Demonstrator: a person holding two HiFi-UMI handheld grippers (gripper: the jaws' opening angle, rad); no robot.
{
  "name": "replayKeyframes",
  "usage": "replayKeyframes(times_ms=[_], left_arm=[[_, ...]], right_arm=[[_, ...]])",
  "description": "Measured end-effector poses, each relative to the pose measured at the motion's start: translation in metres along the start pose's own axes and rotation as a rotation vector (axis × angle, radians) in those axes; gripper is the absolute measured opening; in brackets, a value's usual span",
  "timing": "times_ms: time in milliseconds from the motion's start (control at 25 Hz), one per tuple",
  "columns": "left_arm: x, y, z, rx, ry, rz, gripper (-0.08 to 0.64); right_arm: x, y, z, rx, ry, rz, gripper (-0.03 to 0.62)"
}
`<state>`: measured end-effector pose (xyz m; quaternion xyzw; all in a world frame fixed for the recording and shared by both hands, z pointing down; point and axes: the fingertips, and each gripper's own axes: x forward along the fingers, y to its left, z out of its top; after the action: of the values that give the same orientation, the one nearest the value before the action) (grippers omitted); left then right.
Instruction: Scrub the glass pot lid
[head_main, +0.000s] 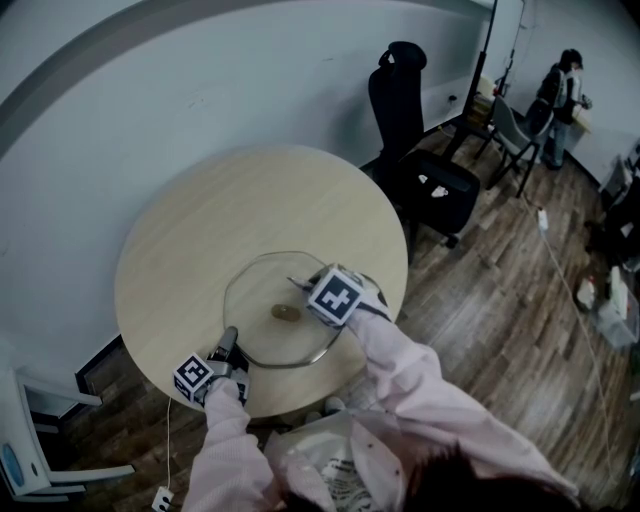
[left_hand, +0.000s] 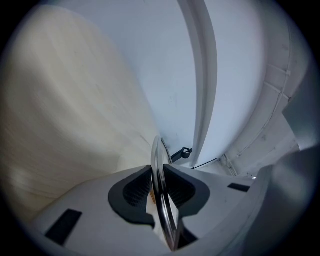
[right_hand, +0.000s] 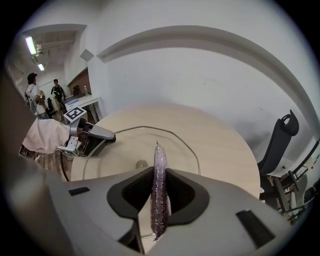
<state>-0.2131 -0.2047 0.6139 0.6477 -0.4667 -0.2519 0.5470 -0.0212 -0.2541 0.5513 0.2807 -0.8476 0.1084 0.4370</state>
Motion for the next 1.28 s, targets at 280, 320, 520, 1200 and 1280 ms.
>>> replayKeyframes(times_ms=[280,320,520,1200,1280], left_arm=[[-0.001,-0.002,-0.001,-0.001,0.003,0.001,0.069],[-0.001,-0.001,-0.001,0.002,0.004,0.0,0.069],[-0.002,0.001,0.0,0.01,0.005,0.008,0.069],[0.0,0.0,0.0,0.017,0.009,0.007,0.069],[0.001,0.0,0.0,0.018,0.013,0.008,0.069]], right_arm=[[0.001,0.006,-0.004,-0.005,0.017,0.0,0.087],[0.002,0.008,-0.005,-0.004,0.016,0.002,0.087],[0.002,0.013,-0.005,-0.001,0.022,0.007,0.087],[0.003,0.029,-0.011,0.032,0.048,0.007,0.087],[0.003,0.031,-0.013,0.042,0.058,0.007,0.087]])
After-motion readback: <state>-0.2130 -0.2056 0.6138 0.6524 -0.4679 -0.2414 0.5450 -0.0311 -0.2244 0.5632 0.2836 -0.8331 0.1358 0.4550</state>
